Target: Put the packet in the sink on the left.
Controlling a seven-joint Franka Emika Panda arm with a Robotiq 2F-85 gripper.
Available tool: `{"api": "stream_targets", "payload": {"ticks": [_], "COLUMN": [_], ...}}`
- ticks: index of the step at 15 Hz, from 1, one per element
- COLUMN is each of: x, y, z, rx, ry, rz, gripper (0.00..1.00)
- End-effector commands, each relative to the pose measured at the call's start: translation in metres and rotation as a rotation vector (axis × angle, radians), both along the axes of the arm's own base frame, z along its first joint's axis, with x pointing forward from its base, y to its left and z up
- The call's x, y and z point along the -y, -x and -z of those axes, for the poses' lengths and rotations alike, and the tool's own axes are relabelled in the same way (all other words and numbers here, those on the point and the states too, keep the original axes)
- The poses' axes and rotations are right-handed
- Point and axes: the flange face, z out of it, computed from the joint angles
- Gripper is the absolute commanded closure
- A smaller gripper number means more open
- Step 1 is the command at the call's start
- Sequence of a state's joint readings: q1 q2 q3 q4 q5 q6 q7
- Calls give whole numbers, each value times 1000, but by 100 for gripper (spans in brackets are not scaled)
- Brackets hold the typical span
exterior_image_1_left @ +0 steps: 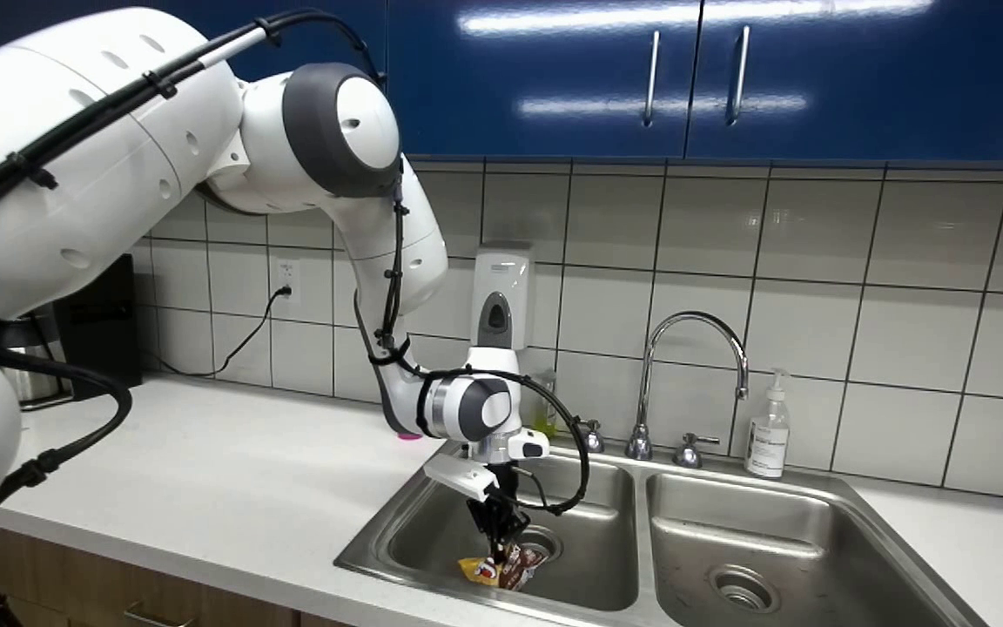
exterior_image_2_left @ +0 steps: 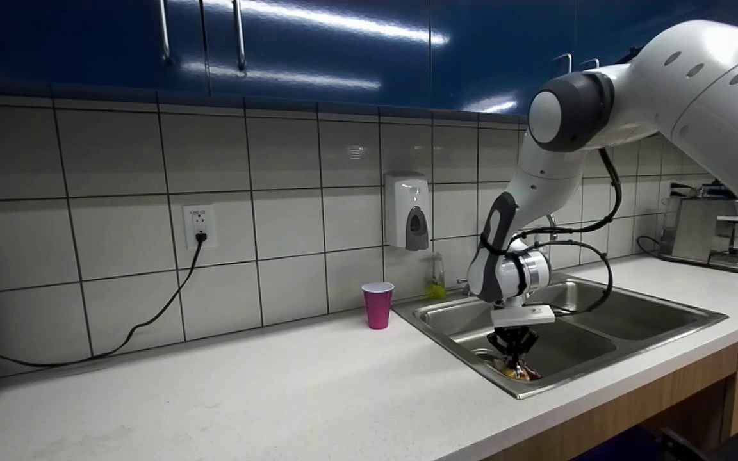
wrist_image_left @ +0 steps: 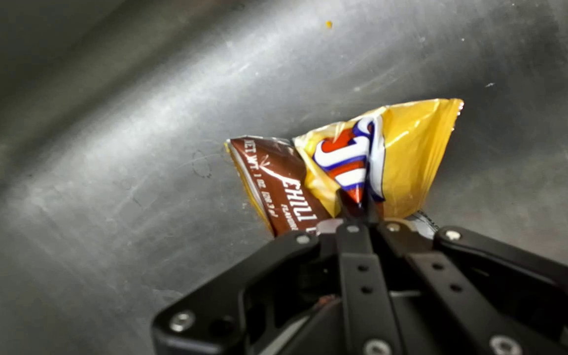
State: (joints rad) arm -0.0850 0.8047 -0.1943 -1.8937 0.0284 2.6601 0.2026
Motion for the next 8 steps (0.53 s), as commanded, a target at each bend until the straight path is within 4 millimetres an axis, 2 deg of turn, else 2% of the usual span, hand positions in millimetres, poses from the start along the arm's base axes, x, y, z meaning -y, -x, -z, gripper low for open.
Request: {"api": "stream_targets", "payload": {"ticks": [1,6,7,8], "x": [3,4,4,4], "y": [-7,-7,-7,-6], "z": [7,11,11,10], "rx": [11,6,6,7], "ry": [-14,-13,-11,-9], "rz": [16,17,17,17], "gripper": [100,100,74,73]}}
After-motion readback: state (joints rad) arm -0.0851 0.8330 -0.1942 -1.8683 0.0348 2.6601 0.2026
